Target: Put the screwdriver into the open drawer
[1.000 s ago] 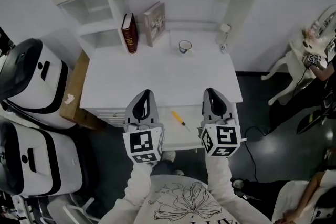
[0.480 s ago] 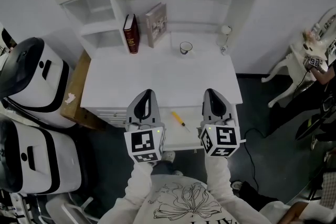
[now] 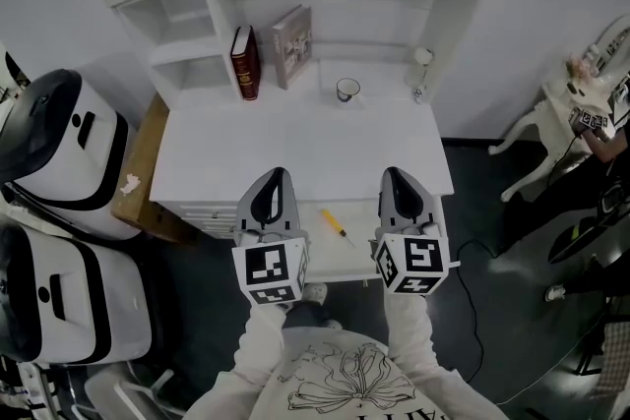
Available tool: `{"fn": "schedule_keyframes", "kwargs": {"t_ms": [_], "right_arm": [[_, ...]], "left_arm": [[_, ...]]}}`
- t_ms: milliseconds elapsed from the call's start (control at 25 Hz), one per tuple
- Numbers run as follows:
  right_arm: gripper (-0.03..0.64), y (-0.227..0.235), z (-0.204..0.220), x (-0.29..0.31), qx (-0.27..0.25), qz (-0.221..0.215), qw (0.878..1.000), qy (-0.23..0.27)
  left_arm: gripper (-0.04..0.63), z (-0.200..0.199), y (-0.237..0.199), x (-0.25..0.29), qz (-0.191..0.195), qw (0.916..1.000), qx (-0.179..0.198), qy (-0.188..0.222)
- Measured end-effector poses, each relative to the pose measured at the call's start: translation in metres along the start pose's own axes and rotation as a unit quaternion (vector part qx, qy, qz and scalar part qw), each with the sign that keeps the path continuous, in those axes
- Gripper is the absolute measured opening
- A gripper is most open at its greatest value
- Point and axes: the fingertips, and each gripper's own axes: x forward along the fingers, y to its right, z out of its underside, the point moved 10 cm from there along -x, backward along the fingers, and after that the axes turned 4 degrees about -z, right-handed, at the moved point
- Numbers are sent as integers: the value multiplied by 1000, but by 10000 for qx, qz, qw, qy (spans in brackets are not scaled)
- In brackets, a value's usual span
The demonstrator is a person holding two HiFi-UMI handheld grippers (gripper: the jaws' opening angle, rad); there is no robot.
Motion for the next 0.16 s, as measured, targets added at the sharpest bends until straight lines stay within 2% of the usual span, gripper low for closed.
{"fn": "schedule_keyframes", "kwargs": {"t_ms": [160], "right_arm": [[9,0,0,-4,-25,19,10000,-16]], "left_arm": [[6,0,0,-2,10,10000,-13,-6]]}}
